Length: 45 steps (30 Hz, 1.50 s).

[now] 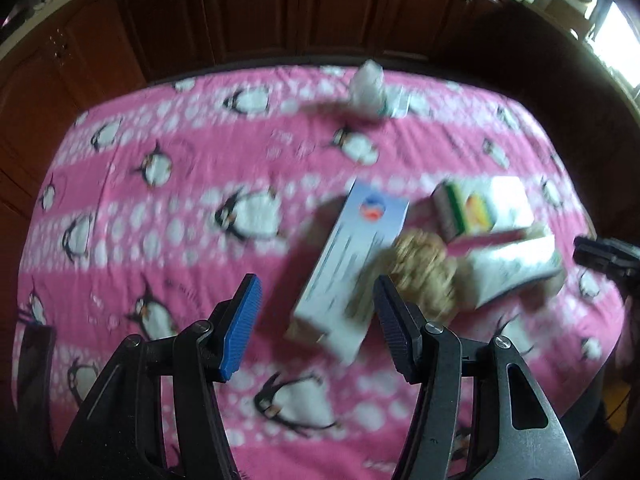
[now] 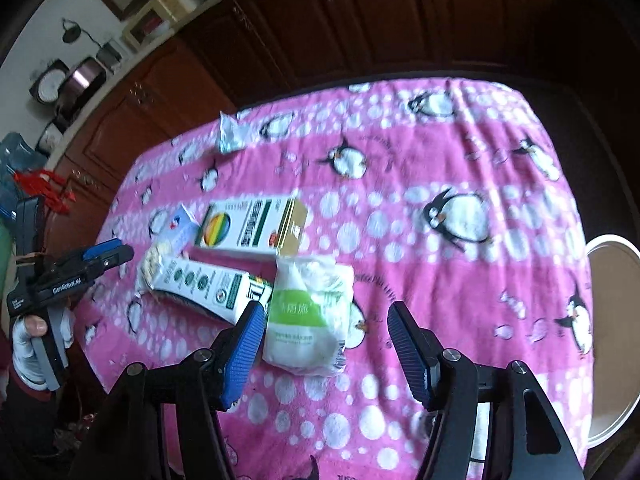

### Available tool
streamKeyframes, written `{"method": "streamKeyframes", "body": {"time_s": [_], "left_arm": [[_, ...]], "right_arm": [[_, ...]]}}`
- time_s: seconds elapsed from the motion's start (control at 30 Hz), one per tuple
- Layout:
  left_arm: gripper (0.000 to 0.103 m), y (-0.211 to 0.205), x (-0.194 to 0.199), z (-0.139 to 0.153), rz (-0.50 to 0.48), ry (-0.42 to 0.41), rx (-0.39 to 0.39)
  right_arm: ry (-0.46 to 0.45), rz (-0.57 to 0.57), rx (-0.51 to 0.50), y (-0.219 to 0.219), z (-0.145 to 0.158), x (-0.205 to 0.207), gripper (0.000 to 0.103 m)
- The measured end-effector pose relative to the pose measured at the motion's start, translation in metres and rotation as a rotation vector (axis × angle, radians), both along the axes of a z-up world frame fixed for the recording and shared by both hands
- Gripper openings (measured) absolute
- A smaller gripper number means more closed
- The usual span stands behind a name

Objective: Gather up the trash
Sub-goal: 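Grasp the white medicine box with the left tool while the right tool grasps the green-white tissue pack, then carry medicine box and tissue pack to the white bucket and open both tools inside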

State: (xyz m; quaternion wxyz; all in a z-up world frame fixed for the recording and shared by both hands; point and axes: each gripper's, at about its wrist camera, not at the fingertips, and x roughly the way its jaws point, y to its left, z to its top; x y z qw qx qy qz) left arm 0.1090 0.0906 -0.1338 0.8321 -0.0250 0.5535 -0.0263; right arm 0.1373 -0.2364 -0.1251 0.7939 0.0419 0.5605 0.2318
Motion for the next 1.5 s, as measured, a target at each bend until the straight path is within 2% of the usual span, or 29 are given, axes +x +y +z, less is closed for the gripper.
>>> {"method": "streamKeyframes", "body": {"time_s": [0.13, 0.17, 0.23, 0.33, 0.4, 0.67, 0.77, 0.8, 0.83, 0.9, 0.93, 1.07, 1.3, 1.5], "left_arm": [[0.058, -0.005, -0.005, -0.009, -0.040, 0.012, -0.002], [0.062, -0.010, -0.005, -0.012, -0.062, 0.011, 0.005], [0.066, -0.017, -0.002, -0.016, -0.095, 0.011, 0.038], [0.066, -0.026, 0.007, -0.022, -0.120, 0.000, 0.102], [0.066, -0.029, 0.013, -0.027, -0.135, 0.001, 0.118], [0.066, -0.029, 0.048, -0.040, -0.112, 0.033, 0.086], [0.062, -0.025, 0.052, -0.041, -0.082, 0.035, 0.050], [0.051, -0.024, 0.052, -0.042, -0.075, 0.036, 0.036], [0.049, -0.024, 0.051, -0.042, -0.071, 0.039, 0.030], [0.049, -0.021, 0.046, -0.039, -0.060, 0.032, 0.031], [0.049, -0.020, 0.042, -0.037, -0.057, 0.031, 0.025], [0.049, -0.010, 0.026, -0.022, -0.046, 0.009, 0.016], [0.049, 0.000, 0.005, 0.016, -0.021, -0.054, -0.026], [0.049, -0.031, 0.001, 0.044, -0.083, -0.104, -0.049]], "right_arm": [[0.022, 0.015, -0.022, 0.010, -0.008, -0.003, 0.064], [0.024, 0.017, -0.025, 0.010, -0.009, -0.004, 0.067], [0.027, 0.019, -0.031, 0.011, -0.011, -0.006, 0.069], [0.027, 0.016, -0.048, 0.013, -0.013, -0.007, 0.069], [0.023, 0.023, -0.066, 0.016, -0.016, -0.008, 0.069], [0.004, 0.049, -0.137, 0.036, -0.028, -0.010, 0.069], [-0.012, 0.058, -0.190, 0.046, -0.033, -0.010, 0.069], [-0.017, 0.059, -0.199, 0.048, -0.033, -0.010, 0.069], [-0.023, 0.055, -0.202, 0.048, -0.033, -0.009, 0.069], [-0.019, 0.046, -0.196, 0.047, -0.034, -0.006, 0.065], [-0.011, 0.048, -0.191, 0.047, -0.035, -0.005, 0.052], [-0.037, 0.047, -0.171, 0.042, -0.027, -0.009, 0.037], [-0.093, 0.046, -0.134, 0.019, 0.003, -0.024, 0.034], [-0.127, 0.006, -0.103, -0.005, 0.023, -0.034, 0.034]]}}
